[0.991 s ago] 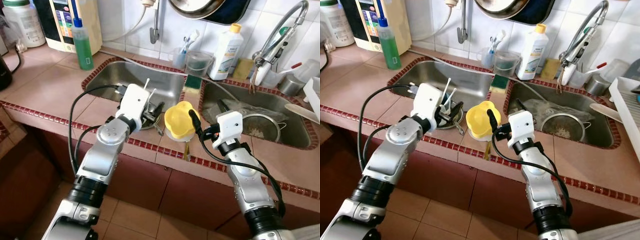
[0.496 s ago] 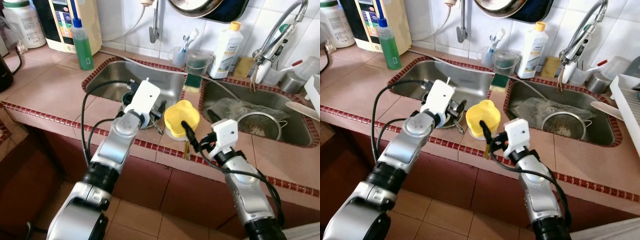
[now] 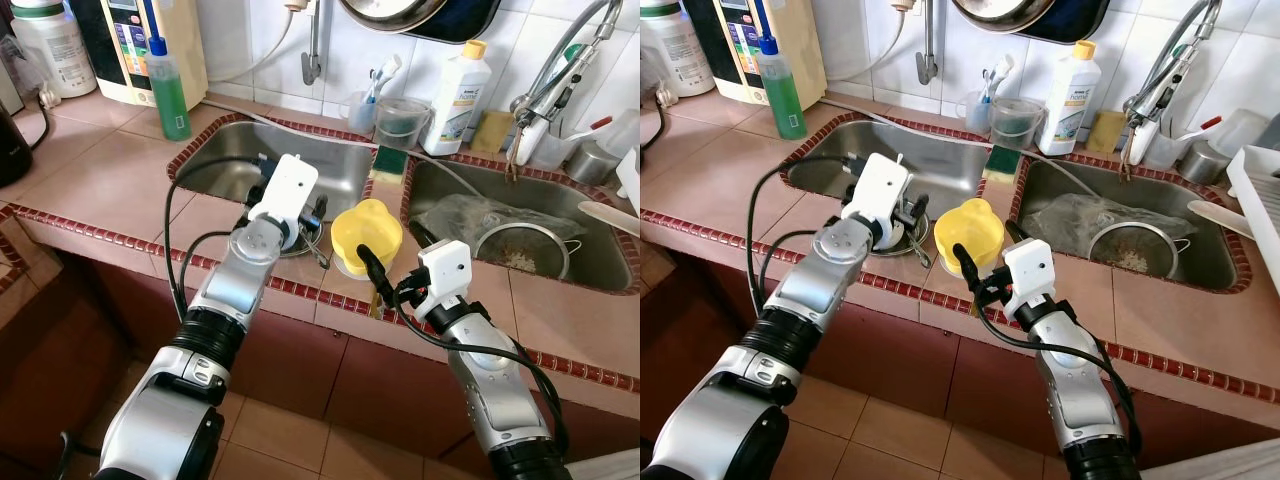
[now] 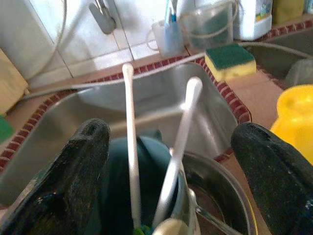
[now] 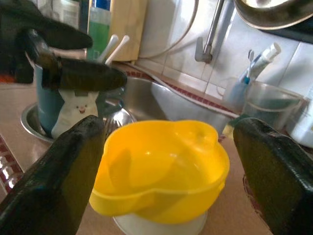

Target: Kitchen organization

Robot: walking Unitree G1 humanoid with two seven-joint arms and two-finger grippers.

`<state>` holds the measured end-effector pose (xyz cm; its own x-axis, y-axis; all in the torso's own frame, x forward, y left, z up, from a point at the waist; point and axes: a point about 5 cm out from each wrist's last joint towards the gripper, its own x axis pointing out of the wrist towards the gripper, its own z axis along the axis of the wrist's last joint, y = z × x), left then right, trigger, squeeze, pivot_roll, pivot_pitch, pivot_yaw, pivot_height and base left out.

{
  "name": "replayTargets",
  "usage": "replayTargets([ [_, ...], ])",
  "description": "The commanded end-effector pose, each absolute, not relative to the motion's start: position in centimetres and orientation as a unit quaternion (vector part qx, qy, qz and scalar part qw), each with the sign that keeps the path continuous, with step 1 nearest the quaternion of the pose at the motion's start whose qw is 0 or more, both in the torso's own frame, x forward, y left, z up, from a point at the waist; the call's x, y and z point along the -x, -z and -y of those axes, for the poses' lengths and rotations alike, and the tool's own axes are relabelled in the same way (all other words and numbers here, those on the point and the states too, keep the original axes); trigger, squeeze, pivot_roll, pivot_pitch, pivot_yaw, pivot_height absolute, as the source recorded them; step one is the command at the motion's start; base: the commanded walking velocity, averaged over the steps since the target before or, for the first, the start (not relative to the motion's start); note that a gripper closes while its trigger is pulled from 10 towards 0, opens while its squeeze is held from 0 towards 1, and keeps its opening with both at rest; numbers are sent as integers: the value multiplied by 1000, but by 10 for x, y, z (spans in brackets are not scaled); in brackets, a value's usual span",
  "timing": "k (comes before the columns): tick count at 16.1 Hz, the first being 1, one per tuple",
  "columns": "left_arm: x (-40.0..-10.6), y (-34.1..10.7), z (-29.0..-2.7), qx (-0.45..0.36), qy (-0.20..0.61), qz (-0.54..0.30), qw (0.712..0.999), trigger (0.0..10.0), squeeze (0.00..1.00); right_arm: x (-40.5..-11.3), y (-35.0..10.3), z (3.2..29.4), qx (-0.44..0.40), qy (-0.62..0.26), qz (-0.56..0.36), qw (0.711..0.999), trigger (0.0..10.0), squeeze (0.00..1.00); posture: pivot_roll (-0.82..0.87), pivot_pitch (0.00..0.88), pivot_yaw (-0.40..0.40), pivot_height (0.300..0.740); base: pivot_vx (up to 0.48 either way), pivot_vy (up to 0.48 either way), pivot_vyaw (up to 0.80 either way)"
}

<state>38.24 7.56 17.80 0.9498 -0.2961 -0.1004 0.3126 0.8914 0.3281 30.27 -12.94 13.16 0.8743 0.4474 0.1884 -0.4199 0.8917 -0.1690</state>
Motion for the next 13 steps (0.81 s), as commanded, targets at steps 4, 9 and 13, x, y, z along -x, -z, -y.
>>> replayTargets([
  [4, -386, -184, -70, -141, 169, -19, 975, 1333, 0, -300, -133, 126, 63, -229, 112, 965, 10000, 0, -67, 0, -25, 740, 0, 0, 0],
  [9, -387, -187, -66, -129, 181, -12, 975, 0, 0, -296, -131, 122, 60, -230, 109, 965, 10000, 0, -75, 0, -14, 740, 0, 0, 0],
  [13, -387, -187, -65, -123, 185, -11, 975, 0, 0, -294, -129, 121, 60, -230, 107, 966, 10000, 0, -78, 0, -12, 740, 0, 0, 0],
])
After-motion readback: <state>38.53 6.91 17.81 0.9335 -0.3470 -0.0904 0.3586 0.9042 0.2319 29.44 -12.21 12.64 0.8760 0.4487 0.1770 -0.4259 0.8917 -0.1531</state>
